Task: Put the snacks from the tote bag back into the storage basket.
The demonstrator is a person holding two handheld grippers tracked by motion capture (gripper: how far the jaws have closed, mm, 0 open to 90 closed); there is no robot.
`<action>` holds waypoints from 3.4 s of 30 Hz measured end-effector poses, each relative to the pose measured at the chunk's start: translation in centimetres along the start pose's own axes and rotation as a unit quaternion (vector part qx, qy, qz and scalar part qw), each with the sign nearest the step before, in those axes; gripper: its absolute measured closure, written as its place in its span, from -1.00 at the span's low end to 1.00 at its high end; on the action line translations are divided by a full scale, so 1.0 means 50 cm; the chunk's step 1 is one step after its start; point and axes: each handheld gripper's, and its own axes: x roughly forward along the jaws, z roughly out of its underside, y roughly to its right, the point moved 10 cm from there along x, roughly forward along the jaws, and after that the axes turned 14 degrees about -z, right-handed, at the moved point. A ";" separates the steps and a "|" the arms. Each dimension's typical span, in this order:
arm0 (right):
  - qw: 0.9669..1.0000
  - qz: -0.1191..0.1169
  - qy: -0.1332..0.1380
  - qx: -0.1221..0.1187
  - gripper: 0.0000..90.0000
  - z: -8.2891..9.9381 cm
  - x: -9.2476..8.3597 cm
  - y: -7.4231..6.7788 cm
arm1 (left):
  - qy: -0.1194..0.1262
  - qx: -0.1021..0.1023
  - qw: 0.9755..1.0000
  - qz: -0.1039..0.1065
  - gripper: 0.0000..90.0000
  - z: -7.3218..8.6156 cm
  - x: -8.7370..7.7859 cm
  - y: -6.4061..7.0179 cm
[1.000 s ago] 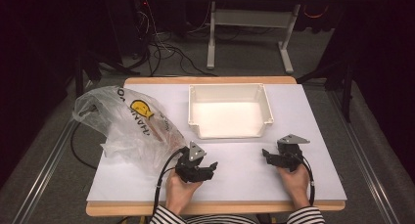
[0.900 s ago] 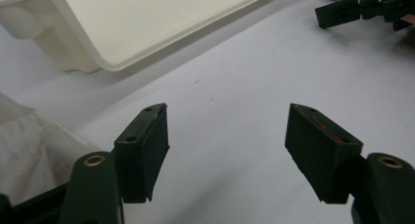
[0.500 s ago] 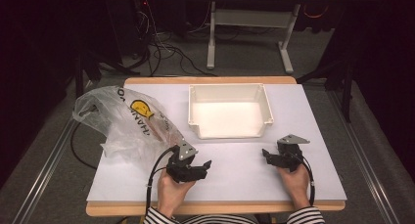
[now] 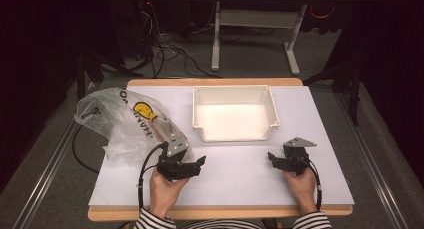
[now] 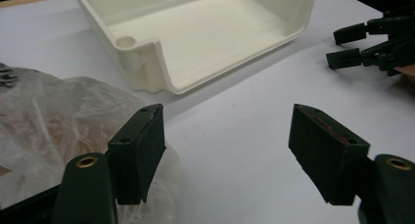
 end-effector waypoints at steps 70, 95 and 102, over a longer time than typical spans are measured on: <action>1.000 0.002 0.000 -0.003 -0.33 0.000 0.000 0.000 | -0.126 -0.114 0.965 -0.198 -0.63 0.148 0.111 -0.404; 1.000 0.002 0.001 -0.002 -0.32 0.000 0.000 -0.001 | -0.140 -0.049 0.975 -0.164 0.52 0.160 0.118 -0.360; 1.000 0.003 0.001 -0.004 -0.33 0.000 0.000 -0.001 | -0.144 -0.034 0.980 -0.136 0.95 0.160 0.114 -0.342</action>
